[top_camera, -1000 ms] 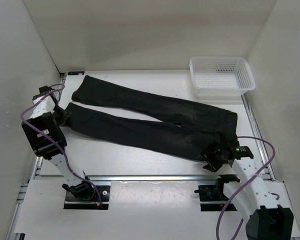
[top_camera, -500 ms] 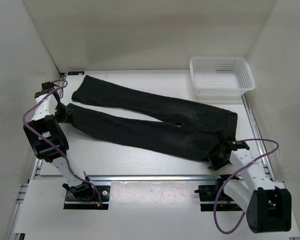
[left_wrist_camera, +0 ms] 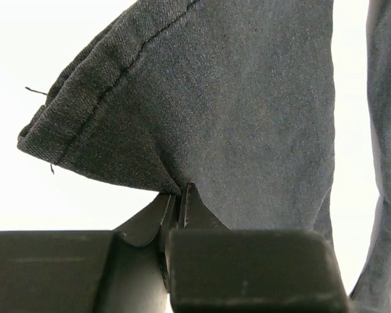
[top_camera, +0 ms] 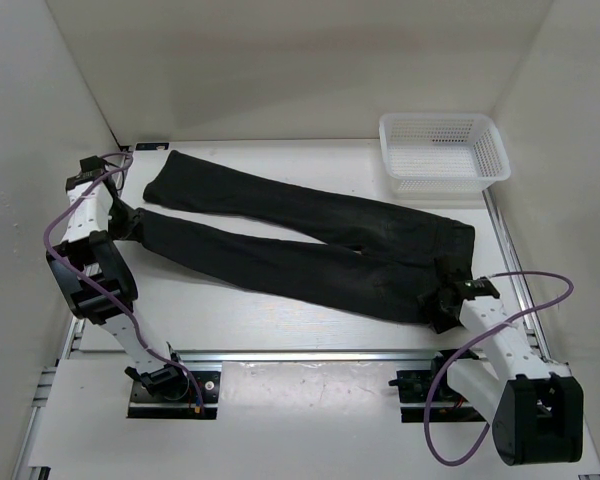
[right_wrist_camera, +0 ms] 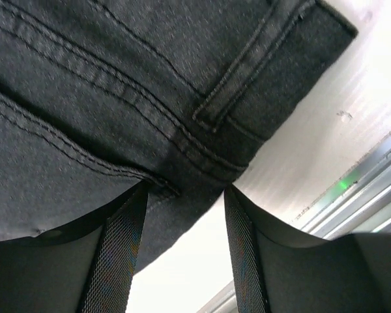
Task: Fold and stack the trousers
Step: Fold the trousers
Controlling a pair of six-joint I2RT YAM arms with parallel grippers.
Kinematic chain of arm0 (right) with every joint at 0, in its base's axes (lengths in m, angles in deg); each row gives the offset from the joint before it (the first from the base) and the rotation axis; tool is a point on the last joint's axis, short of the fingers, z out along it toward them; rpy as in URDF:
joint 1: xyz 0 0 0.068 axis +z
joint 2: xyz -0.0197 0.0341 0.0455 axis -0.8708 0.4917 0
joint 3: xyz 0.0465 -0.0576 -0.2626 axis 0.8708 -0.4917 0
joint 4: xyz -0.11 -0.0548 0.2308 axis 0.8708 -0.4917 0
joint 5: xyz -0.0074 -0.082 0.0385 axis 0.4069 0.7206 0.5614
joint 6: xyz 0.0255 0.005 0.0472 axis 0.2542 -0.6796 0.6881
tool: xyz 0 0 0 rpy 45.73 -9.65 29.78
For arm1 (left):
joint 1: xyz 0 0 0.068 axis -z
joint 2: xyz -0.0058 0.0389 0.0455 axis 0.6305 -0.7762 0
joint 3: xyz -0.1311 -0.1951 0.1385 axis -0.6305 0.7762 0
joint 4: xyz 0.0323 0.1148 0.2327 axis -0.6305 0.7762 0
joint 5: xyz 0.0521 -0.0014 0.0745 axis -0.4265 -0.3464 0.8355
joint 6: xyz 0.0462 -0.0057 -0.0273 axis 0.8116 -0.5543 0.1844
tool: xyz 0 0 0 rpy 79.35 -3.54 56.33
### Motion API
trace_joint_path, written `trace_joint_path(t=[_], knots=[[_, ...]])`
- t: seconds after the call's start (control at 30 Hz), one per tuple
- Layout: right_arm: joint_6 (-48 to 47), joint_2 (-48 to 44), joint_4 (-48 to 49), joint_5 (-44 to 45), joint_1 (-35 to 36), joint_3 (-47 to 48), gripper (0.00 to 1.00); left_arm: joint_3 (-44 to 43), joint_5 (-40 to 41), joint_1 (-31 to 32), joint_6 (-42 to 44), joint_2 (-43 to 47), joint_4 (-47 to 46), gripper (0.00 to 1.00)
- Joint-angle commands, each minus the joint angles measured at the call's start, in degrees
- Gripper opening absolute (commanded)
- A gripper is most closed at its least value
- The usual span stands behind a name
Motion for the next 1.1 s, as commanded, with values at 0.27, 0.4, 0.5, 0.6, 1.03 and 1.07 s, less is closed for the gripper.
trace_joint_path(t=[0.27, 0.4, 0.5, 0.6, 1.03, 1.07], knots=[[-3.04, 6.28, 2.3, 9.6, 0.42, 9.01, 0.0, -3.33, 1.5, -0.13, -0.25, 4.67, 1.68, 0.1], [-9.55, -2.66, -1.67, 13.31, 0.42, 16.05, 0.0, -7.81, 1.5, -0.13, -0.25, 6.69, 4.57, 0.1], [-13.77, -5.15, -4.21, 15.16, 0.42, 21.14, 0.0, -12.3, 1.5, -0.13, -0.25, 8.18, 6.95, 0.1], [-16.24, -5.15, -8.43, 14.64, 0.42, 26.93, 0.0, -16.6, 0.97, -0.13, -0.25, 9.5, 9.14, 0.1], [-19.05, -18.59, -22.59, 13.42, 0.42, 32.31, 0.0, -8.02, 2.29, -5.4, 2.12, 23.64, 10.91, 0.1], [-18.53, -18.6, -23.63, 13.41, 0.42, 32.32, 0.0, -7.31, 2.29, -6.27, 2.73, 25.83, 10.91, 0.1]])
